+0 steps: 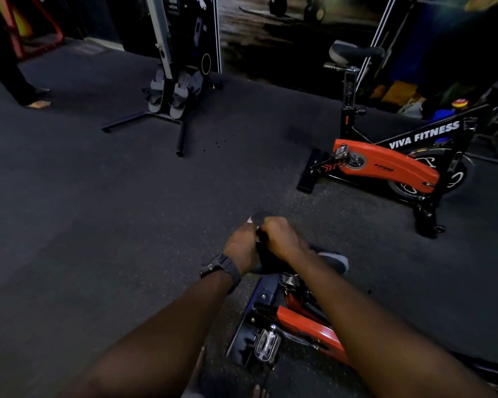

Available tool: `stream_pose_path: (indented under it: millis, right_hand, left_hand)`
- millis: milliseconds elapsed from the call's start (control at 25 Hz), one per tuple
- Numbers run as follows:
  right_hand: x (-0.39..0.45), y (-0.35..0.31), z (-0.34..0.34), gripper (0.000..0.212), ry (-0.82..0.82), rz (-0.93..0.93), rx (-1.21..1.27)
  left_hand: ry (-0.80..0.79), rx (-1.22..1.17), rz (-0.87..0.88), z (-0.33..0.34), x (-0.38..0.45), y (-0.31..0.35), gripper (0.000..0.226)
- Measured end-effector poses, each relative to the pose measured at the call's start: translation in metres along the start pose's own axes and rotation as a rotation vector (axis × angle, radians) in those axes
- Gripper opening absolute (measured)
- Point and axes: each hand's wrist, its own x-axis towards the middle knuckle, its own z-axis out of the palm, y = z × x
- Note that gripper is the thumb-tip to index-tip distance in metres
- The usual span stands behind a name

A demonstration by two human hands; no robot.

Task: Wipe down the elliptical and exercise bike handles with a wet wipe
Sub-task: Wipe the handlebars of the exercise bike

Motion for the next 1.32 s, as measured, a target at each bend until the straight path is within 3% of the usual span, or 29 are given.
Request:
stream_pose_path:
  millis: [160,400,560,720,840,1040,1160,1320]
  right_hand:
    - [-0.018,0.050,-0.017,0.020,-0.143,0.081,0.070]
    - [-0.024,0.020,-0.006,0.017,0.012,0.020,0.067]
    - [-0.032,0.054,-0.021,0.018,-0.147,0.129,0.064]
    - [-0.045,0.053,-0.015,0.018,-0.061,0.088,0.041]
    - [-0.071,0.093,-0.021,0.020,-0.029,0.102,0.015]
    - [-0.106,0.119,-0.012,0.025,0.284,0.391,0.157]
    - [-0.113,0.119,-0.008,0.026,0.279,0.307,0.146]
    - [-0.123,0.121,-0.011,0.026,0.262,0.481,0.177]
  left_hand:
    - [-0.076,0.096,0.036,0.001,0.000,-0.001,0.076]
    - [-0.093,0.115,0.086,0.013,0.007,0.011,0.071]
    - [-0.105,0.242,0.168,0.020,0.009,0.009,0.083]
    - [-0.070,0.291,0.212,0.033,0.011,0.021,0.079]
    - [-0.120,0.345,0.305,0.047,0.014,0.045,0.069]
    - [-0.162,0.409,0.368,0.068,0.009,0.073,0.064]
    - [-0.124,0.463,0.401,0.067,0.010,0.071,0.069]
    - [-0.159,0.495,0.420,0.060,0.012,0.068,0.071]
